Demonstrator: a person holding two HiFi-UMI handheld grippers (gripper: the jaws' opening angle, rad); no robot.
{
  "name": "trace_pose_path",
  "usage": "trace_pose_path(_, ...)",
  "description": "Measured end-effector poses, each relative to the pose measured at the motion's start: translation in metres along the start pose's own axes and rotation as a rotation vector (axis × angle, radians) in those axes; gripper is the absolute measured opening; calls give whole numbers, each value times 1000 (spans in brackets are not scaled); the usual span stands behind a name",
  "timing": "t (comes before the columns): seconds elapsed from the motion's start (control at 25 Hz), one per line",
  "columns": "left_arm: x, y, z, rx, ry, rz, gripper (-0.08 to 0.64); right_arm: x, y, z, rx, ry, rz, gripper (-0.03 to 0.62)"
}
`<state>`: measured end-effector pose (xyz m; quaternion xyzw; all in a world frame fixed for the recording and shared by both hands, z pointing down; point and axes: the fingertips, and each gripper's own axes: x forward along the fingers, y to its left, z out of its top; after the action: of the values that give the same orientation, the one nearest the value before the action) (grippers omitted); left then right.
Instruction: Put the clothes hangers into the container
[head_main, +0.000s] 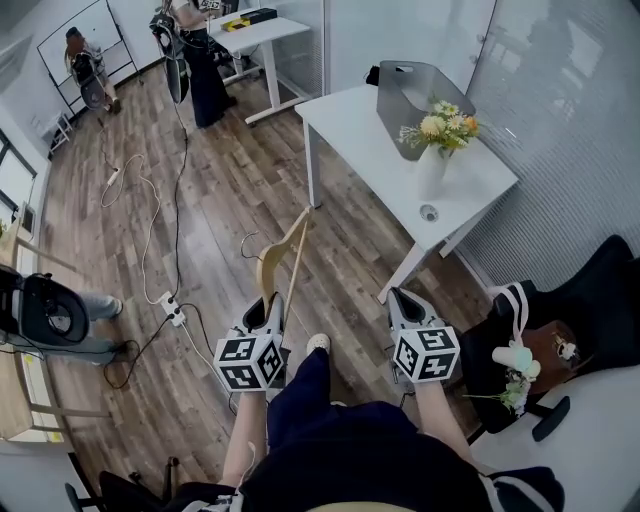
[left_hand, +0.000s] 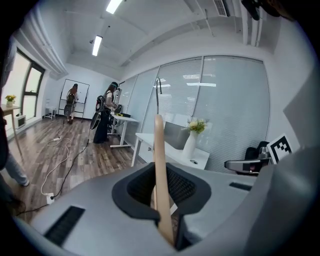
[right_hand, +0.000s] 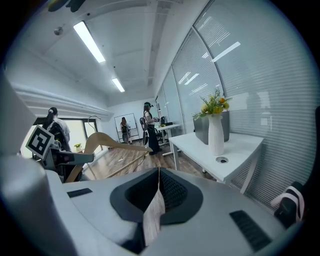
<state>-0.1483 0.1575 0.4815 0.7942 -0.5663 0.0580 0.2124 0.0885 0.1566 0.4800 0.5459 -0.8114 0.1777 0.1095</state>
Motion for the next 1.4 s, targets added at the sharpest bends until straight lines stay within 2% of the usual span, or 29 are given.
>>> trace_pose_path(0.32,47,26,33,4,10,-9,54,56,-3,29,7,11,4,29)
trace_pose_path(0.84,104,67,61,5,38,-36,54,124,-6,56,23,19,-25,29)
trace_pose_path(1.2,148,82,79,28,39,-91,54,156,-23,72,35,-4,-88,29)
trace_pose_path(1.4,165,90,76,36,53,-115,54,170,-36,72,42,-9,-130,29)
